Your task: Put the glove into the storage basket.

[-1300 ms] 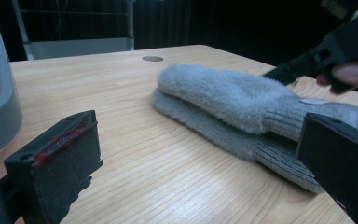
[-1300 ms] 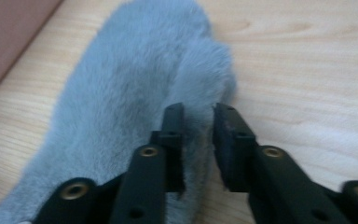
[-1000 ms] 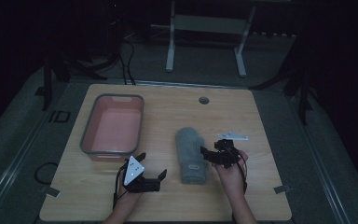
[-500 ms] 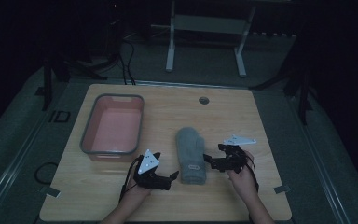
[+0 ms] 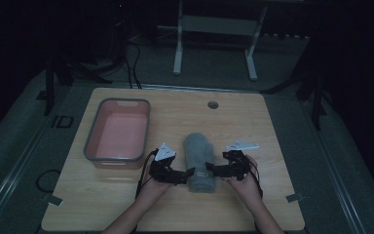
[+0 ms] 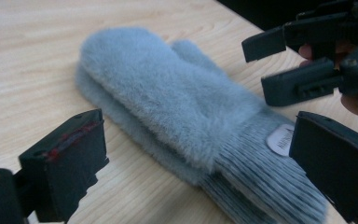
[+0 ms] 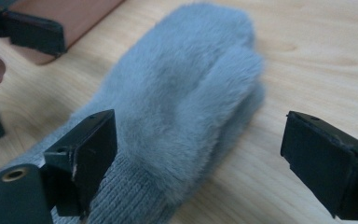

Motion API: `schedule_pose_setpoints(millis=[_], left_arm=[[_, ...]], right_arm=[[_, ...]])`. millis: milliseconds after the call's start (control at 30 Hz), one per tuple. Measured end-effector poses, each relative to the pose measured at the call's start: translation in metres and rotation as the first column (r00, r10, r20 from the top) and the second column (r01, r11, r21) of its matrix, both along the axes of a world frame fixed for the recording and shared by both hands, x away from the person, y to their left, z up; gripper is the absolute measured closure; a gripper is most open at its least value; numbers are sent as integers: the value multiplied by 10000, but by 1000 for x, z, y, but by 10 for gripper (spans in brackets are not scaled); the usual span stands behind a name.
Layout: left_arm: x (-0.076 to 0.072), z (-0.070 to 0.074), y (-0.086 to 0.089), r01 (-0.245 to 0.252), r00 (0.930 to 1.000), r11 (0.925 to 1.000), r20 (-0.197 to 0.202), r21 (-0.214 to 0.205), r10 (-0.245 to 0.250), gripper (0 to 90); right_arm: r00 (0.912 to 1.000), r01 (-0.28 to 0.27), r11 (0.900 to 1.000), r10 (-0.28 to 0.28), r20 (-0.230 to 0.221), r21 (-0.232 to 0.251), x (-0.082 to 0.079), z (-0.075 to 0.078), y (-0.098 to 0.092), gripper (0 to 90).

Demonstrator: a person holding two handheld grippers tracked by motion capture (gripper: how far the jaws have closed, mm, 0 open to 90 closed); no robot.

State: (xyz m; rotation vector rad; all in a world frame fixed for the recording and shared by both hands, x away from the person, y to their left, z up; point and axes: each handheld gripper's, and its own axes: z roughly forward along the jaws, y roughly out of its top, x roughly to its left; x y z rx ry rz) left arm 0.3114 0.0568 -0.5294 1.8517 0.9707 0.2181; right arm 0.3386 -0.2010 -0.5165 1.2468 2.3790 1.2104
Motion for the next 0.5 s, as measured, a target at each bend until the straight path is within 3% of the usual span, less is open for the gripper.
schedule_pose_setpoints(millis=[100, 200, 233, 367, 400, 500], left_arm=[[6, -5, -7, 112, 9985, 9998, -530, 149, -104, 65], [10, -11, -10, 159, 9946, 9997, -1032, 186, -139, 103], [11, -12, -10, 110, 9925, 9998, -1222, 175, -88, 120], [13, -16, -12, 21, 9912, 9990, -1325, 436, 37, 142], [15, -19, -12, 47, 9870, 9993, -1607, 372, 14, 142], [19, -25, -11, 22, 9809, 9996, -1943, 295, 36, 142]], right_arm=[[9995, 108, 9999, -106, -294, 69, 4, -6, 1, 252], [9965, 113, 9984, -66, -834, 559, 9, -13, -1, 339], [9955, 168, 9980, -111, -938, 608, 10, -15, -1, 339], [9897, 346, 9981, -273, -1407, 500, 12, -22, -1, 343], [9883, 370, 9975, -275, -1502, 604, 12, -24, -1, 343], [9866, 423, 9983, -353, -1592, 410, 10, -28, 3, 344]])
